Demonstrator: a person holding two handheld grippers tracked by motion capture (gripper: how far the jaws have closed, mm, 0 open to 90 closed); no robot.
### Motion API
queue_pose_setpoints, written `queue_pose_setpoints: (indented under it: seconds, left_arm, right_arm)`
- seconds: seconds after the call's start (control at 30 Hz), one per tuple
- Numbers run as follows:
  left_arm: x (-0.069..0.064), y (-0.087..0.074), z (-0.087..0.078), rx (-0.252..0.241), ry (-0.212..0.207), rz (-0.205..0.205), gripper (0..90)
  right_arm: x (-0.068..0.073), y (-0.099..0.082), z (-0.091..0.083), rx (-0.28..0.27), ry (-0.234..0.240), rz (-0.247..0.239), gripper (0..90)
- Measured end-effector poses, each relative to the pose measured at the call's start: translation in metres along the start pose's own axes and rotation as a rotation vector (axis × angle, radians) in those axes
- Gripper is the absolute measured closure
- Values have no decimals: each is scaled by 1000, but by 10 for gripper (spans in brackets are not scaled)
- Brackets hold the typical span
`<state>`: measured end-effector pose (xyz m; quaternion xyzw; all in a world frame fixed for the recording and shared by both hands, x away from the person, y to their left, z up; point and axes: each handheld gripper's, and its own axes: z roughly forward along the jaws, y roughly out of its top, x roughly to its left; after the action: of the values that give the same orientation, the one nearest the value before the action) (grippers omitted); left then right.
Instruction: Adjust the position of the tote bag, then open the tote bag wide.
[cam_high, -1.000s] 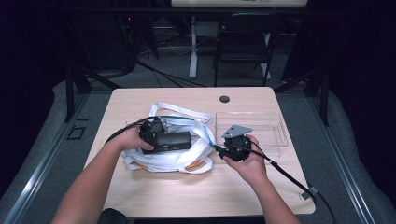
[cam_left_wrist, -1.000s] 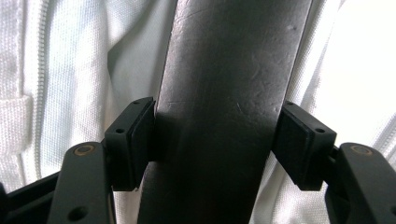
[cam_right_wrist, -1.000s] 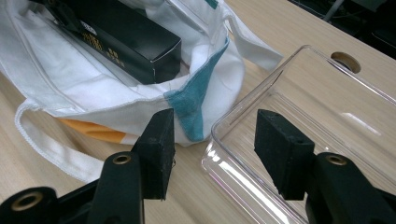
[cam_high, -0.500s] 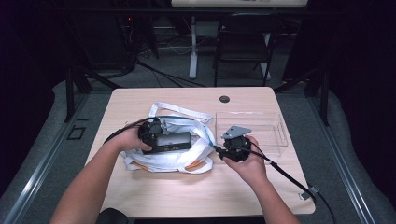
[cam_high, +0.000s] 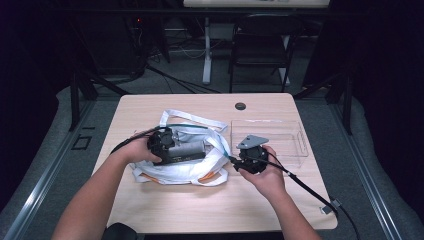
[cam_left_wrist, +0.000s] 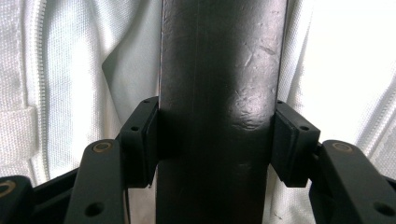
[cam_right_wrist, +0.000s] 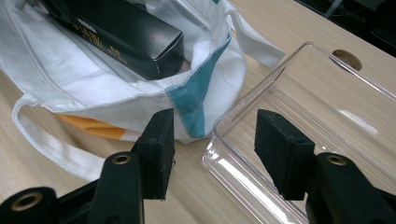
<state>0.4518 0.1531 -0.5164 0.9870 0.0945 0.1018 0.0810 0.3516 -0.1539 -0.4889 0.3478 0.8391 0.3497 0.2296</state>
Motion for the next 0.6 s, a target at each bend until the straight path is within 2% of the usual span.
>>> queue_pose_setpoints:
  seconds: [0.07, 0.1, 0.27, 0.43, 0.6]
  left_arm:
    - [0, 0, -1, 2, 3, 0, 429]
    - [1, 0, -1, 2, -12, 1, 429]
    - [0, -1, -2, -8, 2, -5, 431]
    - [1, -3, -5, -13, -14, -11, 432]
    - [1, -4, -8, -23, -7, -11, 432]
  right_arm:
    - [0, 0, 0, 5, -1, -2, 480]
    - [0, 0, 0, 5, -1, -3, 480]
    - [0, 0, 0, 4, -1, 1, 479]
    - [0, -1, 1, 6, -5, 1, 478]
    - [0, -1, 1, 17, -6, -6, 476]
